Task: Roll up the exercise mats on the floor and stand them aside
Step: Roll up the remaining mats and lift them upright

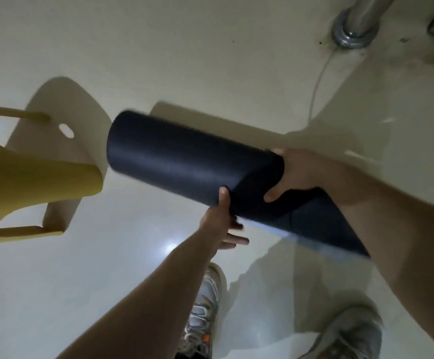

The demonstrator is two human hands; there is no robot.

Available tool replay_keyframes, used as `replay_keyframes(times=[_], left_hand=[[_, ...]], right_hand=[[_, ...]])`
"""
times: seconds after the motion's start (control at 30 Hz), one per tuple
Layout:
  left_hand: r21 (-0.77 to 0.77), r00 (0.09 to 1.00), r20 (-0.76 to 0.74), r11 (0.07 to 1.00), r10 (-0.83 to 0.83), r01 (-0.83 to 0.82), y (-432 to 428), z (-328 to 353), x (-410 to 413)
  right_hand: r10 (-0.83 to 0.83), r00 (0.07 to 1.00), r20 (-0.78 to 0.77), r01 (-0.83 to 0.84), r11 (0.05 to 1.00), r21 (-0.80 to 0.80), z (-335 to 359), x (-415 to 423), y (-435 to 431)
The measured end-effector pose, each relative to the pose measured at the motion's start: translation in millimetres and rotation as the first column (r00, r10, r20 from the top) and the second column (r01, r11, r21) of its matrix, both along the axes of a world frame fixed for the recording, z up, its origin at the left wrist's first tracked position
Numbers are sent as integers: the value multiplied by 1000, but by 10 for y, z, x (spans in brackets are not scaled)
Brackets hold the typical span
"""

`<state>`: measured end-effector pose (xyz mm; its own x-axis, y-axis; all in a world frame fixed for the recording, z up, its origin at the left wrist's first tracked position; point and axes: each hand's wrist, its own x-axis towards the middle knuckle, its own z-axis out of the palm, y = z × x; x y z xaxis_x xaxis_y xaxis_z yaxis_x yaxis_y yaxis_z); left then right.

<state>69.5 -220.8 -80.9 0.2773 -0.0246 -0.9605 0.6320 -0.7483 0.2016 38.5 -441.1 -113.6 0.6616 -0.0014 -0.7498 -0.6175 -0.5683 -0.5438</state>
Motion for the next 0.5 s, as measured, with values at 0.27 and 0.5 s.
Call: replay_keyframes(times=[0.27, 0.5], left_hand=[[479, 162, 282, 285, -946, 830, 7, 94, 1269], [465, 233, 250, 328, -940, 823, -18, 151, 1210]], right_hand=[[378, 926, 8, -343, 849, -402, 297, 603, 113], [-637, 739, 220, 640, 560, -527, 282, -757, 1398]])
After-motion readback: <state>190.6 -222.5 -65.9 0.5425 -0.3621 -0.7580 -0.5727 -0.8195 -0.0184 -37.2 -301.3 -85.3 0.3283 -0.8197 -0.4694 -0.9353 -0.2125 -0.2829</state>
